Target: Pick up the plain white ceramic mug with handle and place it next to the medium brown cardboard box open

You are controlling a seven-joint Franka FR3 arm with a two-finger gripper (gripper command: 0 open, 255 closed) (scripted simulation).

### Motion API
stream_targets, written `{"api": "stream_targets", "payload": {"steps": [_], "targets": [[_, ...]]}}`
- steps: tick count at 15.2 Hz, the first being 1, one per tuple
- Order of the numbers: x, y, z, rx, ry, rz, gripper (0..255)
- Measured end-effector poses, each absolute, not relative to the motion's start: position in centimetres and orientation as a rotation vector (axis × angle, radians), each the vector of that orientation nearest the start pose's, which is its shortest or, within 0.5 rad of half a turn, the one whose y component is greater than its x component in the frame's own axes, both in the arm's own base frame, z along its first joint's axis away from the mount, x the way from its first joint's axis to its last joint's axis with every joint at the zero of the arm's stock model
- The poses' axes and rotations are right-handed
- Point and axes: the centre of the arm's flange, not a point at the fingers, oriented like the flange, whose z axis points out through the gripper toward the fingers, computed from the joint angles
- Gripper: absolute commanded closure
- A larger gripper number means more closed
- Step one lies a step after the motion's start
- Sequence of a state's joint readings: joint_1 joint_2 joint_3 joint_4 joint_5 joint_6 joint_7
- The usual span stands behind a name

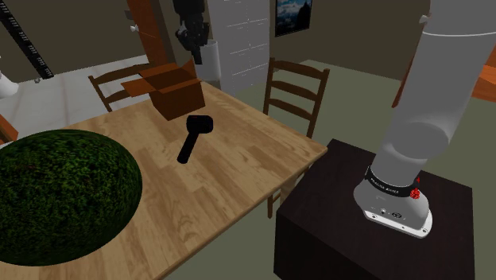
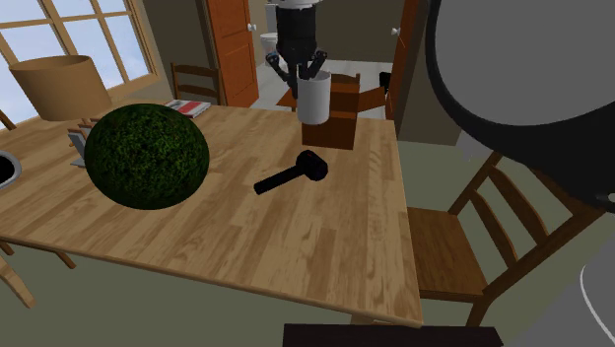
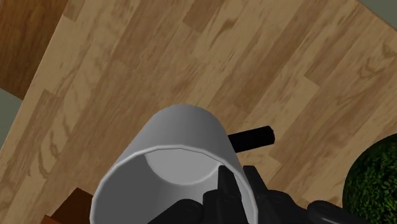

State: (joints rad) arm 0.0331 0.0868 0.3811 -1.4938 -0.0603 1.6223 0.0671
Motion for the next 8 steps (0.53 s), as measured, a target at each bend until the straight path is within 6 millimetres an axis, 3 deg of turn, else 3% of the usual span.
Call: {"api": "stream_targets", "payload": {"steps": [8], "targets": [[59.9,13.1,62.1,-3.109,-0.544,-0.084,255]]}}
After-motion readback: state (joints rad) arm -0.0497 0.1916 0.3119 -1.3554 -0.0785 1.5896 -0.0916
